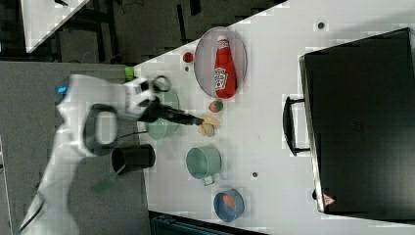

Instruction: Pick ketchup from plate and place it on table.

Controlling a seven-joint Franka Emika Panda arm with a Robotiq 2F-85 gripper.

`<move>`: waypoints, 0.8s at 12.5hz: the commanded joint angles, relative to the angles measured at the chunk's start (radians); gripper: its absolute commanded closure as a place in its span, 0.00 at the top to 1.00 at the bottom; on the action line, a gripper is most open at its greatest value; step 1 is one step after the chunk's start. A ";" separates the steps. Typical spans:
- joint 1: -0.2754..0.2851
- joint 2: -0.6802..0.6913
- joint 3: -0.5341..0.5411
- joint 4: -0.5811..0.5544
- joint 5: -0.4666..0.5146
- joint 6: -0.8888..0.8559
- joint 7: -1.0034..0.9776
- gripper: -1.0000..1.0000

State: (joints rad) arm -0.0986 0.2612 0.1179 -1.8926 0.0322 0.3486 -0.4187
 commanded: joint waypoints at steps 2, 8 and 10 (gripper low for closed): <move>0.013 0.036 0.031 0.025 -0.006 0.116 -0.219 1.00; 0.024 0.218 0.031 0.095 -0.024 0.258 -0.288 1.00; 0.027 0.272 0.031 0.116 -0.028 0.321 -0.288 1.00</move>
State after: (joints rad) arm -0.0742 0.5005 0.1449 -1.8047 0.0034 0.6426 -0.6484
